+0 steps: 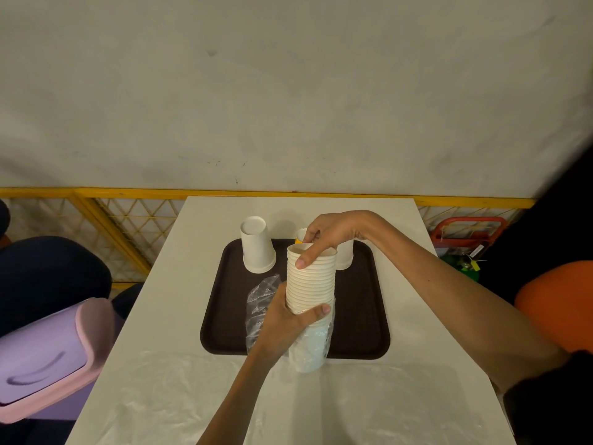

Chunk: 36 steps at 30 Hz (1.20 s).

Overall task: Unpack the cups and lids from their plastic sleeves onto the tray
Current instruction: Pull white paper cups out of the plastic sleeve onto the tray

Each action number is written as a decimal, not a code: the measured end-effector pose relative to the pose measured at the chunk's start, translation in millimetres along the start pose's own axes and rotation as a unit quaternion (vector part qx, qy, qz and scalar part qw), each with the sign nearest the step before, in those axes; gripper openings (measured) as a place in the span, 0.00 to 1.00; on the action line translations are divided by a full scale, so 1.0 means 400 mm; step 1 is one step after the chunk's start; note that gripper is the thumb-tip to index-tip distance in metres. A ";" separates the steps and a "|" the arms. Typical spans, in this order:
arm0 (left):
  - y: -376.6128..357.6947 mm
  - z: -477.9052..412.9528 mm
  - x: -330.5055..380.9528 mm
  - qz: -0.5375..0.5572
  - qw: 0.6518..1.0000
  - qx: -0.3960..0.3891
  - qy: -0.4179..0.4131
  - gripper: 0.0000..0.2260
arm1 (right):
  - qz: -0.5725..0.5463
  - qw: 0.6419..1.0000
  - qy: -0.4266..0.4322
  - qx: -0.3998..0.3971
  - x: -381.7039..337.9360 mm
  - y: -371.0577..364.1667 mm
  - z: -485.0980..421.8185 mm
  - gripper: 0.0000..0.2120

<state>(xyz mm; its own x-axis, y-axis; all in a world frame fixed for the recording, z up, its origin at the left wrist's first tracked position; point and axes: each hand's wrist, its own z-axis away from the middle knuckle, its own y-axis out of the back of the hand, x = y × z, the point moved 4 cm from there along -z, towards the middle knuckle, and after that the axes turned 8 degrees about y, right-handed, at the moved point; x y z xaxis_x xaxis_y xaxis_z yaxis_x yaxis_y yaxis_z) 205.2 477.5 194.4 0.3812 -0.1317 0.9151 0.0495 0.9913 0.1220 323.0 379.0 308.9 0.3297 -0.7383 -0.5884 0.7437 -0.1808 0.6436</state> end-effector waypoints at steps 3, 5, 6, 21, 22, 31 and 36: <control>-0.003 0.004 -0.001 0.002 1.000 -0.001 0.000 0.46 | 0.003 1.000 -0.001 -0.006 0.001 0.003 0.000 0.20; -0.003 0.004 -0.003 0.003 1.000 -0.002 0.003 0.46 | 0.008 1.000 -0.001 -0.009 0.000 0.005 -0.001 0.20; -0.002 0.004 -0.004 0.001 1.000 -0.002 0.004 0.45 | 0.012 1.000 0.000 -0.010 -0.001 0.006 -0.001 0.21; 0.002 0.003 0.002 -0.011 1.000 -0.006 -0.011 0.43 | 0.032 0.999 -0.006 -0.027 0.017 0.008 -0.006 0.24; 0.004 0.003 0.002 -0.012 1.000 -0.005 -0.012 0.42 | 0.029 0.999 -0.006 -0.023 0.022 0.010 -0.006 0.25; 0.011 0.004 0.001 -0.028 0.999 0.010 -0.018 0.35 | 0.025 1.000 0.010 -0.006 0.015 0.024 -0.002 0.21; 0.021 0.006 -0.001 -0.037 0.999 0.021 -0.030 0.33 | 0.029 0.999 0.016 -0.007 0.006 0.025 -0.005 0.20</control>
<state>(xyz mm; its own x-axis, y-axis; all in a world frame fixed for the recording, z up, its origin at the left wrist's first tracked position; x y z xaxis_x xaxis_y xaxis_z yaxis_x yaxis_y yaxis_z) 203.3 486.0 195.9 0.3226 -0.2064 0.9238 0.0371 0.9779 0.2056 332.6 376.7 312.9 0.3901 -0.7264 -0.5658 0.7305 -0.1299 0.6705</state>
